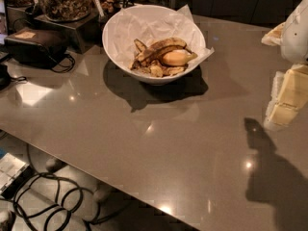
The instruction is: Pick banana from white bowl
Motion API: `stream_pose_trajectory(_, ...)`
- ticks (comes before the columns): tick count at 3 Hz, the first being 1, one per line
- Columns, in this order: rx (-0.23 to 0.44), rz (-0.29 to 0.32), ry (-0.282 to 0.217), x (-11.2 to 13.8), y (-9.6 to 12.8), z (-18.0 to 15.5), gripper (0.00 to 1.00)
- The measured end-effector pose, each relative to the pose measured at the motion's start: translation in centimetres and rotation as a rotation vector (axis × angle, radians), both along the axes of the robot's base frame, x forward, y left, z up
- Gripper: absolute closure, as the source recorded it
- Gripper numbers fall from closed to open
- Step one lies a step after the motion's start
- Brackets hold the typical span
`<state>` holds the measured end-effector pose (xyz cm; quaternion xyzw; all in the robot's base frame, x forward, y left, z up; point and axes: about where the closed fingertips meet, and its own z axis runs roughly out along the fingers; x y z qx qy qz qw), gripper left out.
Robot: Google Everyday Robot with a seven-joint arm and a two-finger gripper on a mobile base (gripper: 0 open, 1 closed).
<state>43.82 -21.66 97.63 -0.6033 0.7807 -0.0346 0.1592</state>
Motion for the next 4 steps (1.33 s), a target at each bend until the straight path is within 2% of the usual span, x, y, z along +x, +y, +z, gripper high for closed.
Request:
stream_pose_trajectory(2, -0.023, -0.013, -0.008, 0.5, 0.3, 0.2, 0.00)
stream_pose_trajectory(3, -0.030, -0.008, 0.054, 3.1, 2.3, -0.4, 0.00)
stream_pose_trajectory(4, -0.052, 0.065, 0.107, 6.7, 5.1, -1.0, 0.00)
